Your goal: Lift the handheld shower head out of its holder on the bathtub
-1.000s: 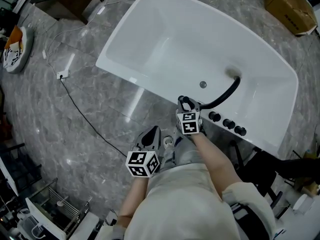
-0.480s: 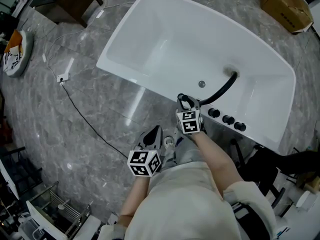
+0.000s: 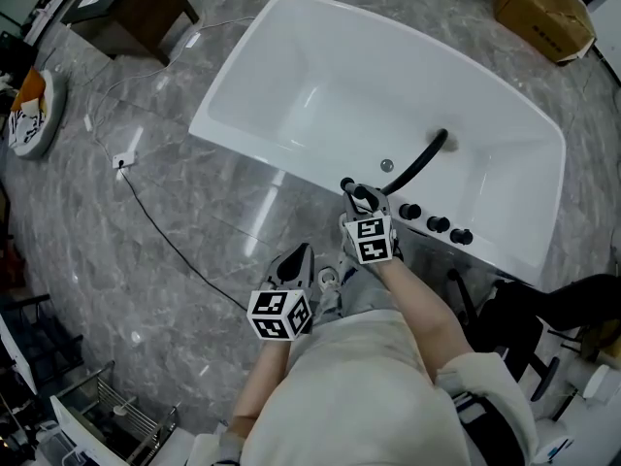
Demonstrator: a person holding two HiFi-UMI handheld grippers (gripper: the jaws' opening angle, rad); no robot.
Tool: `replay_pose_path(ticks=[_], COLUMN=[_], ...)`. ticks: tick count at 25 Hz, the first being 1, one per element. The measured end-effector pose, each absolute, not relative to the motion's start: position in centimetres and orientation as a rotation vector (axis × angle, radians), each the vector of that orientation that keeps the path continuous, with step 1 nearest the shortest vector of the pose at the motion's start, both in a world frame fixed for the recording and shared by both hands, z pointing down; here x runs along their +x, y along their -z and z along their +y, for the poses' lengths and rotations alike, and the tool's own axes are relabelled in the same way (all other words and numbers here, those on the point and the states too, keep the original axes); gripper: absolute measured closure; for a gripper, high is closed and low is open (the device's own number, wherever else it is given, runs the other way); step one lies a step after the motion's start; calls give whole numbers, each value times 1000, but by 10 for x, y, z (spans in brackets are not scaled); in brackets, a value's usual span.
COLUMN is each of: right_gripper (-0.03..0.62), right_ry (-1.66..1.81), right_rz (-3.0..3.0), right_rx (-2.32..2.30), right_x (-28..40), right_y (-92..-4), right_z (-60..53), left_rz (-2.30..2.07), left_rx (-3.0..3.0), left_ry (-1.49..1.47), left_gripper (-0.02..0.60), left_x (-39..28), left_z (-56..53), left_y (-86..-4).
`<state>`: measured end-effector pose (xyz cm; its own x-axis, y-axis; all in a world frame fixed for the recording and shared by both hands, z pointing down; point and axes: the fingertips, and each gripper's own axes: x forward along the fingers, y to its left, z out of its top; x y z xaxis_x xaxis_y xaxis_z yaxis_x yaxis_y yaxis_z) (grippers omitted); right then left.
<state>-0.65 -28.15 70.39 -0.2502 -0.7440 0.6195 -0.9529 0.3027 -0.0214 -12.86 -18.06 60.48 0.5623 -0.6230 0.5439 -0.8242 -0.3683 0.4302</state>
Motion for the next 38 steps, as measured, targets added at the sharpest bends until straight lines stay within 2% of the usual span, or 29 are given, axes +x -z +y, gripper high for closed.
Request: replay_pose_path(ticks=[38], right_gripper=[459], right_ry=[-174], right_rz=[-2412], right_rx=[1671], right_x=[21], right_y=[-486], right_z=[-183], left_rz=[-1146], left_rx=[2349], left_ry=[-342], left_gripper=[560], left_x=[-105], left_z=[-145], left_y=[-546])
